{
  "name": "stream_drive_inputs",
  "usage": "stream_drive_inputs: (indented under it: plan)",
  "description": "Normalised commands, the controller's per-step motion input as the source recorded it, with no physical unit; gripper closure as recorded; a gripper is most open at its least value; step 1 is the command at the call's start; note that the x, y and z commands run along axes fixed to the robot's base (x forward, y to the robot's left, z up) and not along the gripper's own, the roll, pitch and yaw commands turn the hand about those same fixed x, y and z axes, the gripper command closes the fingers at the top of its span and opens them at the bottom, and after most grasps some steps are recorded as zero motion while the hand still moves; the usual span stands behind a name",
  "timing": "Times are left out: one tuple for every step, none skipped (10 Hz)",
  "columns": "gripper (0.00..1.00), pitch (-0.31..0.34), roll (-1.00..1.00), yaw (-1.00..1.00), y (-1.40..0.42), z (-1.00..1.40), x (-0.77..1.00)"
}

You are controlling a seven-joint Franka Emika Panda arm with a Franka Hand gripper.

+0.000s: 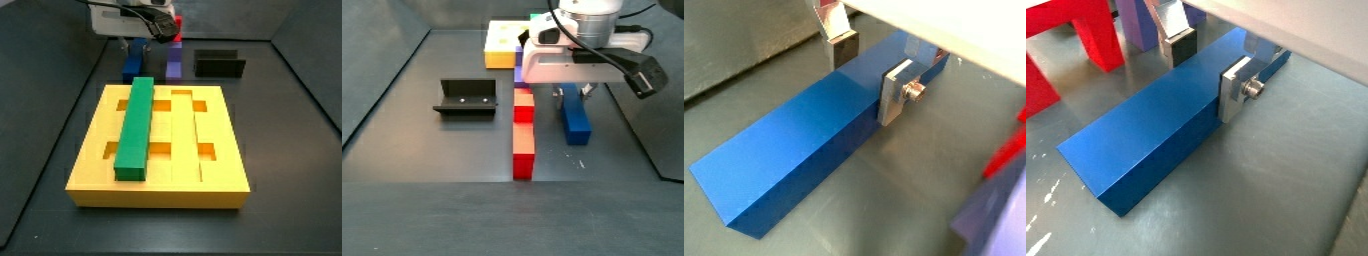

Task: Pick up the blue object. Move up. Move to above the board. Insert the blue object.
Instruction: Pick up the blue object.

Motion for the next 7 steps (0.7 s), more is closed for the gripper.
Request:
stream_drive_inputs:
  plan:
    - [1.0, 0.0, 0.0, 0.0, 0.0, 0.0, 0.0]
    - [1.0, 0.0, 0.0, 0.0, 0.0, 0.0, 0.0]
    - [1.0, 0.0, 0.0, 0.0, 0.0, 0.0, 0.0]
    - [1.0, 0.0, 0.0, 0.0, 0.0, 0.0, 0.0]
    - [1.0, 0.0, 0.0, 0.0, 0.0, 0.0, 0.0]
    - [1.0, 0.0, 0.0, 0.0, 0.0, 0.0, 0.0]
    - [1.0, 0.0, 0.0, 0.0, 0.0, 0.0, 0.0]
